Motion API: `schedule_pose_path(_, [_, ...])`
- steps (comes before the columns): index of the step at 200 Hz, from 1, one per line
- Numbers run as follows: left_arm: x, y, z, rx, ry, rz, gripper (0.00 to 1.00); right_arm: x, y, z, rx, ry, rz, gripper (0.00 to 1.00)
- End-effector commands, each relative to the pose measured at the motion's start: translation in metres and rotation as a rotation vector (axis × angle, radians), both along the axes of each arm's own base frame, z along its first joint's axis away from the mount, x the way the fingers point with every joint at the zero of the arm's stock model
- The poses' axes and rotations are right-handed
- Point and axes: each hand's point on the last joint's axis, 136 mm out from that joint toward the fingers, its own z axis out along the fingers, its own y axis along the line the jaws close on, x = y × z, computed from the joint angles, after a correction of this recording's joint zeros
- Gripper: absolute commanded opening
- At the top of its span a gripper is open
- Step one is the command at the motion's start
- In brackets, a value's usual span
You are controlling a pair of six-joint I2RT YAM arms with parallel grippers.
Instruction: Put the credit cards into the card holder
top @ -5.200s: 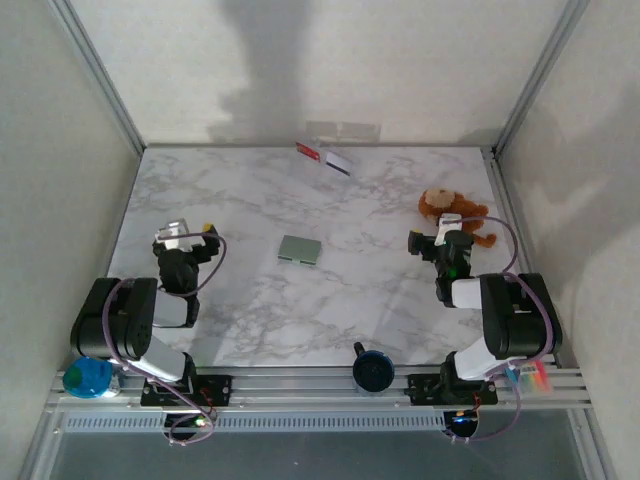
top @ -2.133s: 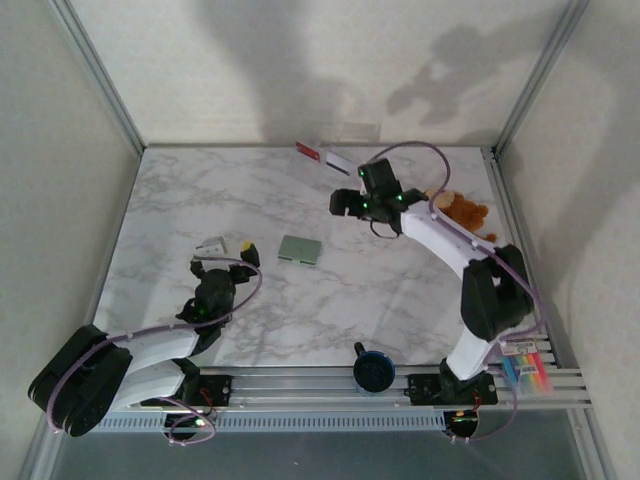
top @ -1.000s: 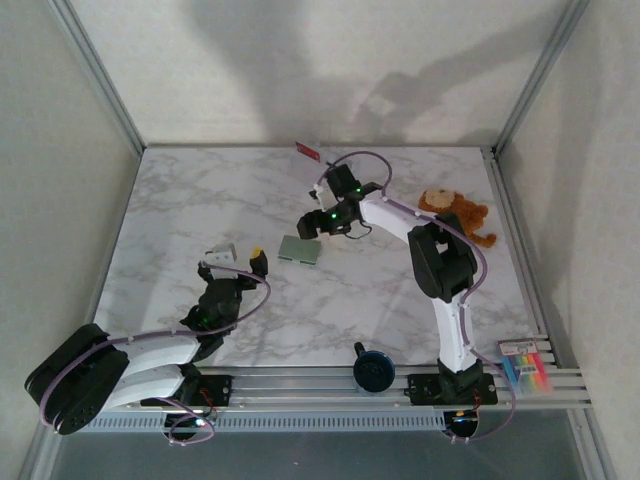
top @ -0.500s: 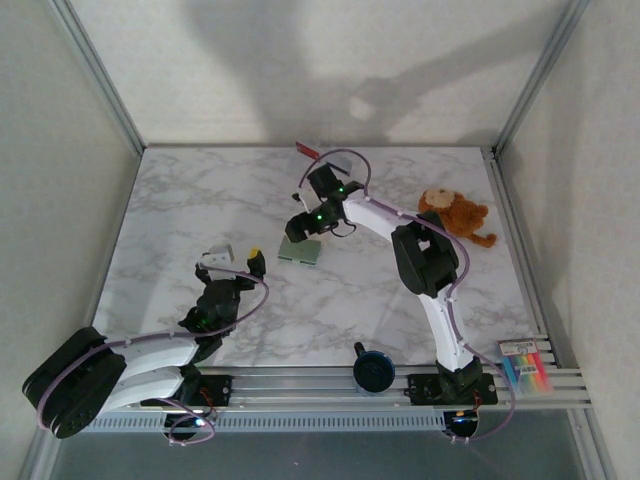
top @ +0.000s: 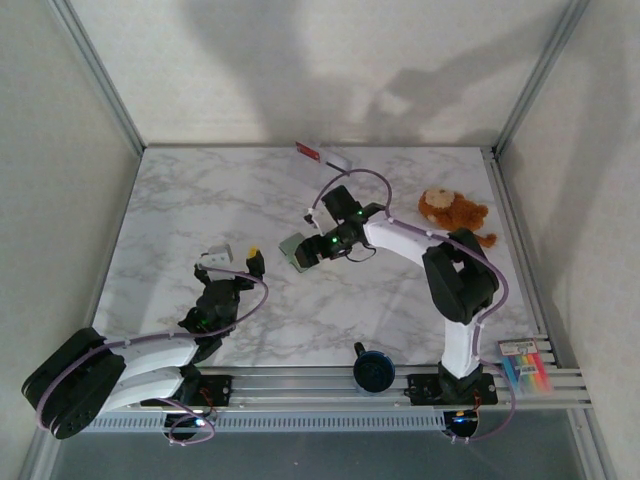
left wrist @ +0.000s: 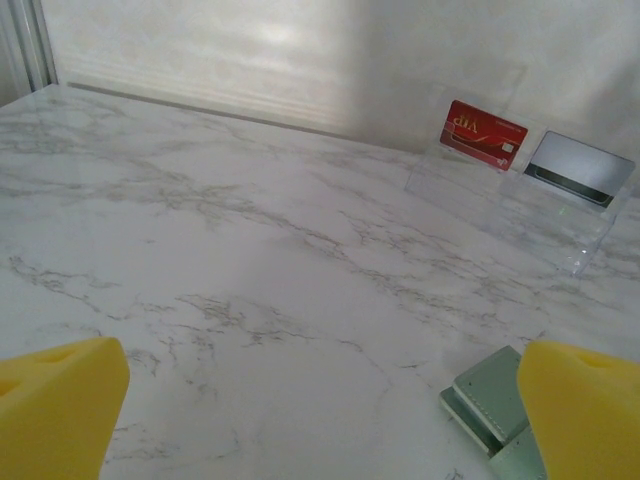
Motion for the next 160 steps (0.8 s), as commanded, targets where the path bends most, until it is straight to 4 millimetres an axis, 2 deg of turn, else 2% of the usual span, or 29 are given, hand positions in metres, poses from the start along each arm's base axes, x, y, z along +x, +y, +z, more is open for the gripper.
schedule_pose_path(1, [-0.005,0.005,0.005,-0.022,-0.027,0.02,0.99,0.025,-0.007,-0.004,-0.067,-0.094,-0.109,0.82])
schedule_pose_path(39, [-0.004,0.006,0.005,-0.019,-0.024,0.027,0.99,0.052,0.004,-0.023,-0.226,-0.209,-0.132,0.99])
schedule_pose_path(45, [-0.005,0.008,0.005,-0.023,-0.026,0.036,0.99,0.045,0.016,-0.027,-0.239,-0.217,-0.103,0.99])
schedule_pose_path(66, [-0.009,0.013,0.005,-0.048,-0.039,0.052,0.99,0.038,0.037,-0.038,-0.266,-0.239,-0.036,0.99])
schedule_pose_path(84, [-0.01,0.016,0.006,-0.046,-0.045,0.058,0.99,0.039,0.046,-0.047,-0.305,-0.252,-0.014,0.99])
schedule_pose_path(124, [-0.008,0.013,0.005,-0.041,-0.038,0.049,0.99,0.039,0.043,-0.061,-0.365,-0.254,-0.022,0.98])
schedule_pose_path(160, [-0.008,0.013,0.005,-0.043,-0.037,0.05,0.99,0.034,0.026,-0.055,-0.409,-0.264,-0.071,0.92])
